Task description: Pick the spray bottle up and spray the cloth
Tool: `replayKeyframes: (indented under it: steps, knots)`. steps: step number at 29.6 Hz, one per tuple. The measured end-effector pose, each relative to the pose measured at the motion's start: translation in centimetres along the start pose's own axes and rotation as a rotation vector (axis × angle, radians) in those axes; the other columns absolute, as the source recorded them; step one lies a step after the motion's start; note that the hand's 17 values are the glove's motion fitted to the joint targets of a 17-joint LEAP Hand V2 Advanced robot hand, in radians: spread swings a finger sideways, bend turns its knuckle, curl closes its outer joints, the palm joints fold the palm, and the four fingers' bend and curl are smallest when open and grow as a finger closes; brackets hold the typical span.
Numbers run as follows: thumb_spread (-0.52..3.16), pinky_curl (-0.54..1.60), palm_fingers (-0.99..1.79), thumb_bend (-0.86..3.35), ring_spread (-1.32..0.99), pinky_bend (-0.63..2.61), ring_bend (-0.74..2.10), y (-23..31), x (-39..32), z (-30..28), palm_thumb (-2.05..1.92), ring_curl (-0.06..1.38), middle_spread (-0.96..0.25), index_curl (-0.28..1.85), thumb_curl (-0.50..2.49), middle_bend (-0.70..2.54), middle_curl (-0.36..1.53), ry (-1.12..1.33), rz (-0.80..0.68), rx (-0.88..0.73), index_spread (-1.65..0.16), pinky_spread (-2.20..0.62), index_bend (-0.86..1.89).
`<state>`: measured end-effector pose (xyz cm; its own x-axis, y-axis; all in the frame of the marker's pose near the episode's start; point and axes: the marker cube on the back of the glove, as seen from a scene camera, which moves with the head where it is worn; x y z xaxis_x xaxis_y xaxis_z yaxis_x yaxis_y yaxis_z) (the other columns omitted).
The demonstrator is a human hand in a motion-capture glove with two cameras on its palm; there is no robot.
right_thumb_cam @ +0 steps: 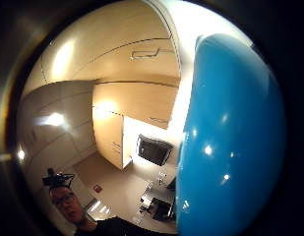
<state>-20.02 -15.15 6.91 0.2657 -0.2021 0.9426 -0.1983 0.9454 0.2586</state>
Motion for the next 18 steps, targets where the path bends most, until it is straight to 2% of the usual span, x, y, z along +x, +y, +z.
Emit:
replayKeyframes:
  steps: [12, 18]
  knots:
    - [0.79, 0.42, 1.22, -0.01, -0.11, 0.21, 0.40, 2.3, 9.0, -0.6, 1.15, 0.50, -0.06, 0.65, 0.87, 0.52, 0.57, 0.031, 0.056, 0.019, -0.20, -0.03, 0.39]
    - [0.79, 0.43, 1.21, -0.01, -0.11, 0.20, 0.40, 3.2, 11.1, -0.8, 1.15, 0.50, -0.06, 0.66, 0.88, 0.53, 0.57, 0.082, 0.051, 0.011, -0.20, -0.03, 0.40]
